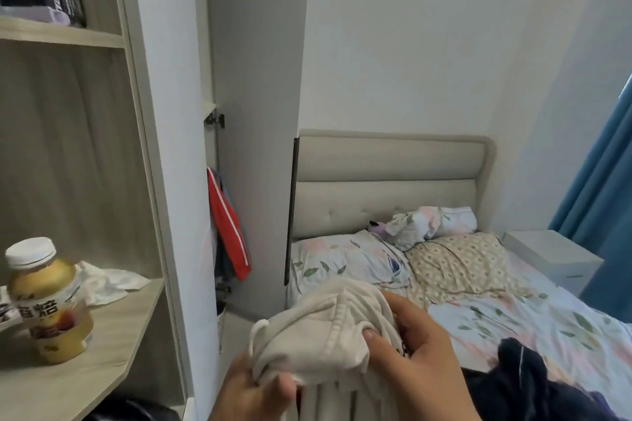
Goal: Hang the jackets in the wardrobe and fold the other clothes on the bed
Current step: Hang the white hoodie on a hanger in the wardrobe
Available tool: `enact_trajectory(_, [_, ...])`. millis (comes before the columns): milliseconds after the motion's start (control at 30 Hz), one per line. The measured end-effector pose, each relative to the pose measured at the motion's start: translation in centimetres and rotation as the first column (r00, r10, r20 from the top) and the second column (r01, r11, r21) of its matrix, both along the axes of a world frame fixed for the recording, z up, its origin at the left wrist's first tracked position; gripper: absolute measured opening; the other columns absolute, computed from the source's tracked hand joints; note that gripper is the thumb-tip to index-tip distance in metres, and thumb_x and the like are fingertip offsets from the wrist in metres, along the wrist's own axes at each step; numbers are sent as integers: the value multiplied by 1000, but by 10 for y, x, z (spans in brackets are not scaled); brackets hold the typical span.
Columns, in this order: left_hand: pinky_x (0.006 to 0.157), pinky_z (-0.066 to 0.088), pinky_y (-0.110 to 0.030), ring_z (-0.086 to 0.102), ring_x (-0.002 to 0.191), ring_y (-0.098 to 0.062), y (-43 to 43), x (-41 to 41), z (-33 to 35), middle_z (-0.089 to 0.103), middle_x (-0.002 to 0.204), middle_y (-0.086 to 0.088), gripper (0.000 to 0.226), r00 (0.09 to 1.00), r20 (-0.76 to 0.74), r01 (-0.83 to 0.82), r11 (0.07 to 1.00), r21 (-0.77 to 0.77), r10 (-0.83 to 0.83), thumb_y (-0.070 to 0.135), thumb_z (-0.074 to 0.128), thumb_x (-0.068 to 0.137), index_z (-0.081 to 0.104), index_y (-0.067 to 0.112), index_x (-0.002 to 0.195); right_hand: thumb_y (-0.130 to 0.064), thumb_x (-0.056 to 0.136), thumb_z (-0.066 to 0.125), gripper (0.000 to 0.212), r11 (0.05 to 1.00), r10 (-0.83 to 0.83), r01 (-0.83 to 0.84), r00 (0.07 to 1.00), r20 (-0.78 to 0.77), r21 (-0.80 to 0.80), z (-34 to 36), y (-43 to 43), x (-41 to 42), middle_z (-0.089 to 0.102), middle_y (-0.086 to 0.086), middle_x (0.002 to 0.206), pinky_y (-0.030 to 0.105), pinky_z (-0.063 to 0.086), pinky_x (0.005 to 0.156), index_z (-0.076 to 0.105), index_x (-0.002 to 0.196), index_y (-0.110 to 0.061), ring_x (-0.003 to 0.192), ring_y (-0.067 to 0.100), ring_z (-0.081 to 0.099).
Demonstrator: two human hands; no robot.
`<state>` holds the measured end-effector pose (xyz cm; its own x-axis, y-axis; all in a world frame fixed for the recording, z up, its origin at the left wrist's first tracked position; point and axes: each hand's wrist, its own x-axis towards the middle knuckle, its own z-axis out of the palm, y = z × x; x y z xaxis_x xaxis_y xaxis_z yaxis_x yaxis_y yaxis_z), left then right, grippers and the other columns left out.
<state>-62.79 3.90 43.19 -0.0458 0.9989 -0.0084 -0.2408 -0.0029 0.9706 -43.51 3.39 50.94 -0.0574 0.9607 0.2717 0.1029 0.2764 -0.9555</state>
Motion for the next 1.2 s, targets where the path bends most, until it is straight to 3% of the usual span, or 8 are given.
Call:
enact_trajectory(167, [57, 45, -2, 63, 58, 11, 26, 1, 36, 68, 55, 13, 24, 968, 30, -252, 958, 138, 250, 7, 77, 56, 72, 29, 48, -22, 66, 70, 40, 1000, 10, -10, 999, 34, 14, -7, 31, -30, 76, -10, 90, 13, 51, 68, 72, 95, -51, 80, 6, 71])
enact_trajectory(333, [60, 48, -7, 66, 63, 4, 53, -9, 42, 72, 63, 8, 30, 959, 50, -283, 948, 143, 278, 29, 77, 34, 74, 47, 58, -14, 78, 75, 42, 998, 55, -55, 998, 25, -3, -15, 66, -34, 77, -5, 93, 15, 52, 73, 71, 100, -50, 84, 9, 71])
enact_trajectory(467, [82, 52, -29, 69, 82, -18, 87, -11, 39, 75, 77, -6, 48, 946, -12, -320, 938, 133, 325, 42, 74, 26, 79, 21, 69, 1, 82, 71, 48, 996, 81, -80, 996, 34, -28, -25, 107, -32, 77, -4, 95, 17, 52, 77, 73, 98, -44, 87, 11, 71])
enact_trajectory(633, [61, 50, -10, 68, 64, -2, 134, -8, 46, 75, 68, -2, 34, 934, -67, -338, 929, 149, 350, 37, 77, 32, 79, 34, 66, 10, 82, 69, 39, 988, 151, -151, 989, -14, -25, -37, 176, -32, 77, -2, 92, 14, 51, 72, 72, 101, -24, 82, 8, 71])
enact_trajectory(700, [59, 49, -8, 67, 62, -2, 150, -6, 52, 74, 67, 0, 19, 914, -88, -383, 914, 136, 396, 29, 83, 45, 78, 36, 62, 11, 81, 69, 40, 981, 192, -193, 981, -24, -25, -39, 203, -33, 77, -2, 91, 13, 51, 71, 72, 100, -24, 81, 8, 71])
enact_trajectory(867, [48, 43, -4, 59, 47, 6, 190, -20, 51, 67, 52, 8, 65, 860, -158, -477, 874, 90, 486, -15, 72, 75, 70, 42, 46, 15, 75, 72, 46, 970, 243, -243, 969, -44, 17, -45, 265, -47, 77, -3, 91, 14, 52, 71, 74, 98, -25, 83, 8, 72])
enact_trajectory(1000, [51, 46, -6, 63, 53, 4, 227, -28, 50, 72, 61, 2, 19, 835, -85, -543, 839, 32, 544, 15, 80, 46, 73, 34, 48, 13, 75, 74, 45, 965, 261, -260, 963, -61, 16, -52, 300, -64, 76, -12, 96, 13, 53, 74, 73, 101, -24, 87, 5, 71])
enact_trajectory(1200, [63, 53, -17, 71, 67, -6, 273, -61, 47, 75, 71, -2, 44, 823, 13, -567, 822, 41, 567, 43, 74, 23, 78, 32, 65, 10, 78, 73, 48, 948, 316, -314, 948, -38, 53, -47, 350, -88, 75, -3, 106, 18, 54, 82, 71, 111, -24, 99, 13, 71])
